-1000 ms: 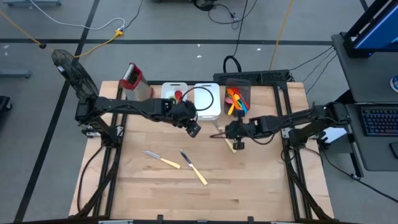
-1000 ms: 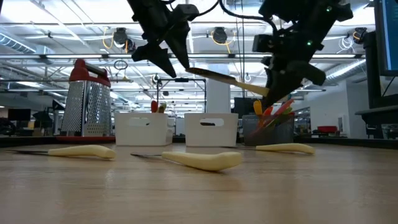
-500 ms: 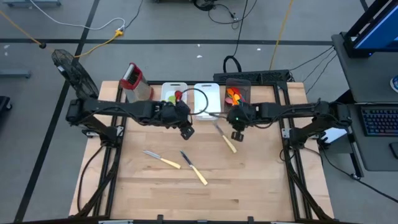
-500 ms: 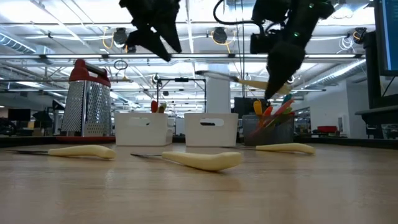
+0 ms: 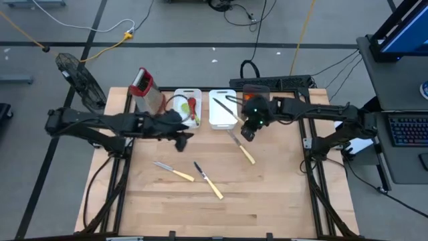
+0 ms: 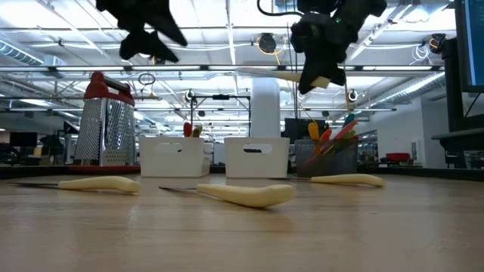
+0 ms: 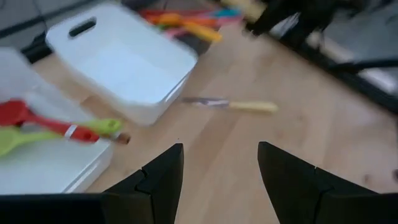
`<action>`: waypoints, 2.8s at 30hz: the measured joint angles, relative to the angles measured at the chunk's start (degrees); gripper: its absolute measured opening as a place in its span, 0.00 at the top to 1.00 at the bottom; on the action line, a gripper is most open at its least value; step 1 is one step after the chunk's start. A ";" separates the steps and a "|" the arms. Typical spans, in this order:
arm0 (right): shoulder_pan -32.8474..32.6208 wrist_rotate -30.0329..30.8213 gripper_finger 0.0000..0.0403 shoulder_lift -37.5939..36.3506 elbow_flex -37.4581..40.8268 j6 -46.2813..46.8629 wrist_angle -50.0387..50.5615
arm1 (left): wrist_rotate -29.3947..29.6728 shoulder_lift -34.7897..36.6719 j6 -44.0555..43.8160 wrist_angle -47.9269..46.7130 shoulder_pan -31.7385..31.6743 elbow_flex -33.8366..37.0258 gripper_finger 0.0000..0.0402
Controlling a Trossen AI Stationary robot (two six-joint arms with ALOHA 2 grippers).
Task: Pick & Place Kitchen Items
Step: Put the yellow knife into the right white bin
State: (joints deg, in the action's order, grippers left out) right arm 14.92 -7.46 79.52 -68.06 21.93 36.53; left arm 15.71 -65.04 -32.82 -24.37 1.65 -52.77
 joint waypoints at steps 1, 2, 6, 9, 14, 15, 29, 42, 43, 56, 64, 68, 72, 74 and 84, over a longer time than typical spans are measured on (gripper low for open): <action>0.51 -1.35 0.91 0.16 -0.06 1.23 -1.34 | -0.04 2.06 0.08 1.32 0.20 0.87 0.47; 1.05 -2.90 0.91 0.38 -0.06 2.75 -2.38 | -0.14 3.62 0.11 1.71 0.46 2.34 0.47; 3.20 -7.21 0.91 1.52 -0.02 8.31 -6.94 | -0.17 8.61 1.44 4.15 1.34 6.25 0.47; 4.36 -7.82 0.91 3.24 -0.15 12.52 -10.95 | -0.14 11.94 2.53 6.24 1.92 8.21 0.47; 6.17 -9.02 0.91 6.12 0.05 19.19 -14.80 | -0.16 15.28 4.34 6.53 2.81 10.51 0.47; 6.63 -9.57 0.91 6.74 0.05 20.69 -15.49 | -0.16 15.49 4.60 6.68 2.99 10.88 0.47; 12.83 -28.21 0.91 13.73 -0.02 48.37 -29.39 | -0.64 15.88 9.18 6.33 5.38 11.54 0.47; 13.32 -34.60 0.91 18.67 -0.02 58.37 -30.20 | -0.65 15.83 11.07 6.18 6.89 11.53 0.47; 13.64 -34.58 0.91 18.91 -0.01 58.50 -29.95 | -0.66 15.83 11.17 6.22 6.97 11.52 0.47; 15.72 -35.83 0.90 21.88 0.02 64.57 -35.47 | -0.75 15.83 11.32 6.21 9.32 11.45 0.47; 17.25 -34.41 0.81 21.88 0.01 64.46 -36.00 | -0.77 15.83 11.28 6.20 10.48 11.45 0.47; 17.74 -34.38 0.73 21.88 0.01 64.44 -35.96 | -0.77 15.83 11.26 6.20 10.75 11.45 0.47; 17.80 -34.57 0.69 21.88 0.01 64.55 -35.99 | -0.77 15.83 11.23 6.21 10.75 11.45 0.47; 17.79 -34.69 0.69 21.88 0.01 64.55 -36.34 | -0.77 15.83 11.19 6.21 10.75 11.45 0.47; 17.68 -41.10 0.73 21.88 0.01 68.04 -38.47 | -0.79 15.83 9.82 6.19 10.86 11.45 0.47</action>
State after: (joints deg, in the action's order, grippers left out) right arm 32.60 -48.56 101.41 -68.05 89.97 -1.93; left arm 14.92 -49.21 -23.00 -18.17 12.50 -41.32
